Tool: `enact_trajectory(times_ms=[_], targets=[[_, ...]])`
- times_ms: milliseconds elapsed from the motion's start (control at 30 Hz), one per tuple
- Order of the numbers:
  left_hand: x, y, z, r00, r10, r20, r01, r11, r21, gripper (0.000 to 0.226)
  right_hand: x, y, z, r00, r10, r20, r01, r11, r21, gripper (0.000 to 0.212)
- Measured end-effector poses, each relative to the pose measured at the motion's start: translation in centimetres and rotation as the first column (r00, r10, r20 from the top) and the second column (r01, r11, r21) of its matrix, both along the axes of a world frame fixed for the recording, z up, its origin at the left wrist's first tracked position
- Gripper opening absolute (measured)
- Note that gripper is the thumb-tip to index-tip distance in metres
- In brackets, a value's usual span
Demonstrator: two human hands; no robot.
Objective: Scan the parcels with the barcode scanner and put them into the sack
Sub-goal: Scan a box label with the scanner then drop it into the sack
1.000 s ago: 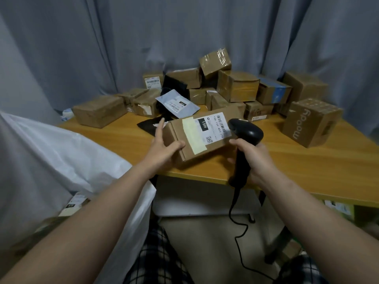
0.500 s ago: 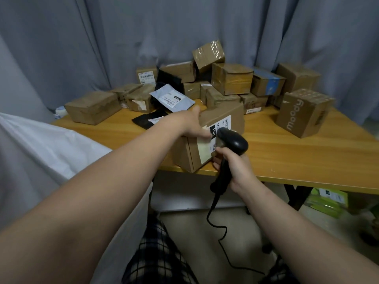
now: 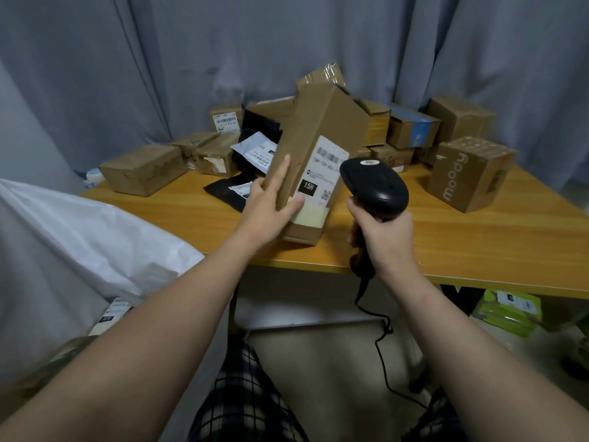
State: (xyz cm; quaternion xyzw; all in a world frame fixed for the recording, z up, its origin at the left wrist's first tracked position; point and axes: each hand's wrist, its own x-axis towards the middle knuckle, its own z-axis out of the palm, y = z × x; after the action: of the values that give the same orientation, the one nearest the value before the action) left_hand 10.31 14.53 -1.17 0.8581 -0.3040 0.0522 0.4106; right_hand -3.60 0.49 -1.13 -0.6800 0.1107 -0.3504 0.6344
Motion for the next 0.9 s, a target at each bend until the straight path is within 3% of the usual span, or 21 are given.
enact_trajectory(times_ms=[100,300,900], targets=[[-0.2,1.1,-1.4,0.995,0.02,-0.095,-0.038,0.981,-0.192,0.081,0.0,0.9,0.5,1.0,0.021,0.023,-0.02,1.0,-0.01,0.016],[0.0,3.1,-2.6,0.967,-0.05,-0.25,-0.06,0.909,-0.412,0.091,0.5,2.7,-0.5,0.996,0.08,-0.042,-0.081,0.996,-0.023,0.031],[0.3,3.7,-3.2,0.965,-0.063,-0.256,-0.055,0.902,-0.429,0.092,-0.2,4.5,-2.1,0.986,0.147,-0.081,-0.149,0.988,-0.026,0.015]])
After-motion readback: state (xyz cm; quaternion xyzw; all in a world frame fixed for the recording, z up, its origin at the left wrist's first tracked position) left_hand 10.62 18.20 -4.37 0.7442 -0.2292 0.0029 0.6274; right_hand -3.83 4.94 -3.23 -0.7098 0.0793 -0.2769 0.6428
